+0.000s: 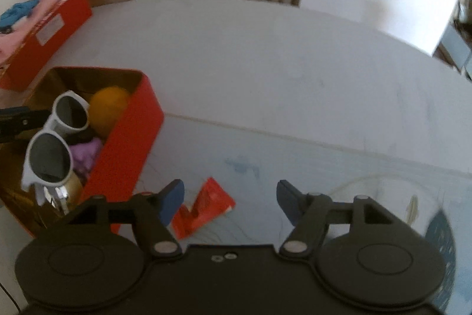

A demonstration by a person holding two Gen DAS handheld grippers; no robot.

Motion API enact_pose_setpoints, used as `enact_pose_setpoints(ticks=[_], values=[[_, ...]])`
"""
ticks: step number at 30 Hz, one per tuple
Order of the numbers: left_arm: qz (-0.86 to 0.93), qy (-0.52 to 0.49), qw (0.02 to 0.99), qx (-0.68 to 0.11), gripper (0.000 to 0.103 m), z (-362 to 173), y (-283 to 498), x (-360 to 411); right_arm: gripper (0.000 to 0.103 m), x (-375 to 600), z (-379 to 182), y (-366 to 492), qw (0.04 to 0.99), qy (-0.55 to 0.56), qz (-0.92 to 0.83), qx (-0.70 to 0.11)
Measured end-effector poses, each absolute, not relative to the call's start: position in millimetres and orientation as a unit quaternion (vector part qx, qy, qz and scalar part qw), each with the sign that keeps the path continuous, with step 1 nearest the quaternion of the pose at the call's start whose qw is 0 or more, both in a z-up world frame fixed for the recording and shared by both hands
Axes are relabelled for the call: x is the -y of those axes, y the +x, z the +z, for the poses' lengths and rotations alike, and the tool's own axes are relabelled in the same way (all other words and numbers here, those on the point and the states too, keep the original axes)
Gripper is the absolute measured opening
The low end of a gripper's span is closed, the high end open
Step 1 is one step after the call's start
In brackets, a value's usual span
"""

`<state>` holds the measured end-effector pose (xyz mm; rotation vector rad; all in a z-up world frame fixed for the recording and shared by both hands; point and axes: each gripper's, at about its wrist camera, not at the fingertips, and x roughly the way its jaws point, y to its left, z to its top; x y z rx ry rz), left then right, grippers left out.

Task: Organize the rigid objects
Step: 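Open the left gripper to drop the roll-on bottle while the right releases the red wrapper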

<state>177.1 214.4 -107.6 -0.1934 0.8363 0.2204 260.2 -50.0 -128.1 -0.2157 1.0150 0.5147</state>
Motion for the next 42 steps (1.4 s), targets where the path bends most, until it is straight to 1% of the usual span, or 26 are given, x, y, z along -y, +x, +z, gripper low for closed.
enact_pose_setpoints(ticks=[4,6,9,11,12,13,14,19,26,29,36,42], values=[[0.107,-0.089,0.904,-0.404,0.064,-107,176,-213,0.065,48,-136,253,0.833,-0.1,0.24,-0.488],[0.107,-0.092,0.904,-0.403,0.064,-107,175,-213,0.061,45,-138,248,0.831,-0.105,0.243,-0.49],[0.106,-0.091,0.905,-0.402,0.064,-106,173,-212,0.049,41,-142,242,0.828,-0.117,0.247,-0.49],[0.106,-0.09,0.905,-0.401,0.064,-105,172,-211,0.038,37,-142,241,0.827,-0.129,0.25,-0.488],[0.107,-0.091,0.906,-0.401,0.064,-105,171,-212,0.034,36,-142,241,0.826,-0.132,0.252,-0.487],[0.106,-0.092,0.906,-0.4,0.064,-105,171,-212,0.025,35,-142,239,0.825,-0.134,0.254,-0.486],[0.107,-0.092,0.906,-0.4,0.064,-105,169,-211,0.023,35,-141,239,0.826,-0.135,0.255,-0.485],[0.107,-0.093,0.905,-0.4,0.064,-105,167,-212,0.02,29,-129,239,0.833,-0.137,0.265,-0.467],[0.107,-0.092,0.906,-0.398,0.064,-104,165,-211,0.02,18,-85,245,0.848,-0.099,0.3,-0.426],[0.107,-0.095,0.907,-0.397,0.064,-104,164,-211,0.021,4,-74,246,0.844,-0.094,0.328,-0.415],[0.104,-0.094,0.907,-0.397,0.064,-102,161,-211,0.023,-25,-80,237,0.828,-0.125,0.353,-0.418],[0.099,-0.096,0.908,-0.395,0.064,-97,151,-209,0.026,-15,-76,234,0.829,-0.118,0.352,-0.418]])
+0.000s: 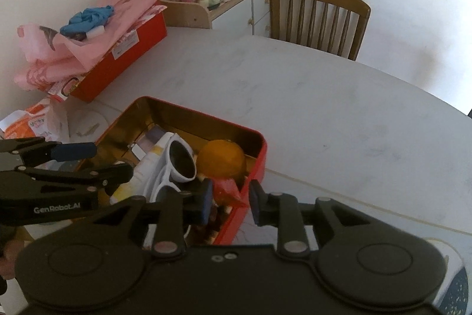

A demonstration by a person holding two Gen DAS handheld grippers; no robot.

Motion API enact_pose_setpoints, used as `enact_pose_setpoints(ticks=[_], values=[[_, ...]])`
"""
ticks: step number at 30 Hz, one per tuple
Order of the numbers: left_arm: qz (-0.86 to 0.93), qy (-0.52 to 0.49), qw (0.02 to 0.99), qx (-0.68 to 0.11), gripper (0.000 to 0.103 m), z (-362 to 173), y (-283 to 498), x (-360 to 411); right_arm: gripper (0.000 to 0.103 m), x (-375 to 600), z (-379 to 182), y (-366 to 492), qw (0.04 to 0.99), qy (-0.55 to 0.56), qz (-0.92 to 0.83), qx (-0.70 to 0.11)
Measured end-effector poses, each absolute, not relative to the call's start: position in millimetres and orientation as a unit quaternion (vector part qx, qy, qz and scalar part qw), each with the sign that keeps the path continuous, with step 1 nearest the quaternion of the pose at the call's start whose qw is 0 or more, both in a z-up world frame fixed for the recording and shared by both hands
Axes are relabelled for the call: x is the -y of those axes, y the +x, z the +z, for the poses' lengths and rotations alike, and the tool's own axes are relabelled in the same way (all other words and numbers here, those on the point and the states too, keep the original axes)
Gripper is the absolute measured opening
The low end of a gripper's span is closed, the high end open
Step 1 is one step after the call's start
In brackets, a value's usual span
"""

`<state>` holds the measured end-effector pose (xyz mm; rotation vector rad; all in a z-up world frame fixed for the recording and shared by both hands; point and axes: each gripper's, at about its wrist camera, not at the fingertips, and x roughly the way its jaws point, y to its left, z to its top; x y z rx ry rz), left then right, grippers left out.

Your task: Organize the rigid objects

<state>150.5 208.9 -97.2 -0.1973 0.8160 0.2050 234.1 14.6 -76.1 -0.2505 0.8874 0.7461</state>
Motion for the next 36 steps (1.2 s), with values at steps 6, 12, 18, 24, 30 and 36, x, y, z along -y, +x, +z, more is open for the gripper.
enact_pose_setpoints(ticks=[6,12,18,24,30,36], values=[[0.095,-0.097,0.912,-0.386,0.064,-83,136,-203,0.028,2,-63,223,0.834,-0.1,0.352,-0.413],[0.096,-0.089,0.921,-0.367,0.073,-62,117,-192,0.034,17,-49,200,0.837,-0.09,0.362,-0.4],[0.09,-0.082,0.926,-0.357,0.075,-47,97,-178,0.043,29,-34,171,0.842,-0.086,0.373,-0.38],[0.082,-0.077,0.933,-0.342,0.082,-32,75,-164,0.065,41,-18,144,0.853,-0.077,0.38,-0.35],[0.069,-0.08,0.937,-0.334,0.084,-20,57,-153,0.083,54,-7,120,0.865,-0.074,0.378,-0.322],[0.066,-0.069,0.939,-0.33,0.101,-13,44,-141,0.103,66,-3,104,0.876,-0.07,0.366,-0.305]])
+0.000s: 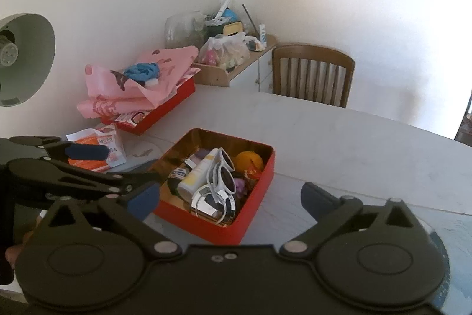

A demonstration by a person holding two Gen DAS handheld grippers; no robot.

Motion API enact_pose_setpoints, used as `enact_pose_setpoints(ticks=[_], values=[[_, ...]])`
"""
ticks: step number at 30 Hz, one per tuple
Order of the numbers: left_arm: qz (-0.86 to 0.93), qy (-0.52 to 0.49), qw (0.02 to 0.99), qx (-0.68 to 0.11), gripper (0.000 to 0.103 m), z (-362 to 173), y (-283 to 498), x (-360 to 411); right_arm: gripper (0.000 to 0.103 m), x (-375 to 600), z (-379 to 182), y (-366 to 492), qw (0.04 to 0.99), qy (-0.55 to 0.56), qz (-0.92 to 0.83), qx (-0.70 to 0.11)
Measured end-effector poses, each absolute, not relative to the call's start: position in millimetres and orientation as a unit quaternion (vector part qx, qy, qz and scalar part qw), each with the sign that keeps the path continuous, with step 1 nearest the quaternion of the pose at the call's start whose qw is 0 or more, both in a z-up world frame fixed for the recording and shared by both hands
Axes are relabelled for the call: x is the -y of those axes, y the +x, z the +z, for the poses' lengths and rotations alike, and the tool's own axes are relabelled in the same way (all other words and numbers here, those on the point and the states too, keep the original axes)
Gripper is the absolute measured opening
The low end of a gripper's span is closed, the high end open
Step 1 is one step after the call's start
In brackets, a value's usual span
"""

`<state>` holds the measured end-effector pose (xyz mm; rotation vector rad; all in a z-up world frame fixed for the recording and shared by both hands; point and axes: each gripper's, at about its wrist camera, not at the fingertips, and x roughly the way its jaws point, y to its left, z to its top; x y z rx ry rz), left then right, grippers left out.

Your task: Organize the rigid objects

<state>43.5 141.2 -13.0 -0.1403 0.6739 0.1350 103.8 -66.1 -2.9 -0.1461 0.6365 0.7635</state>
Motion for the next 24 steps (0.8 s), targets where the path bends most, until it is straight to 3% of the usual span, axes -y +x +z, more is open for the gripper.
enact_pose_setpoints(ticks=[24], values=[[0.07,-0.05,0.944,-0.317,0.101,-3,23,-109,0.103,101,-9,95,0.886,-0.034,0.342,-0.31]])
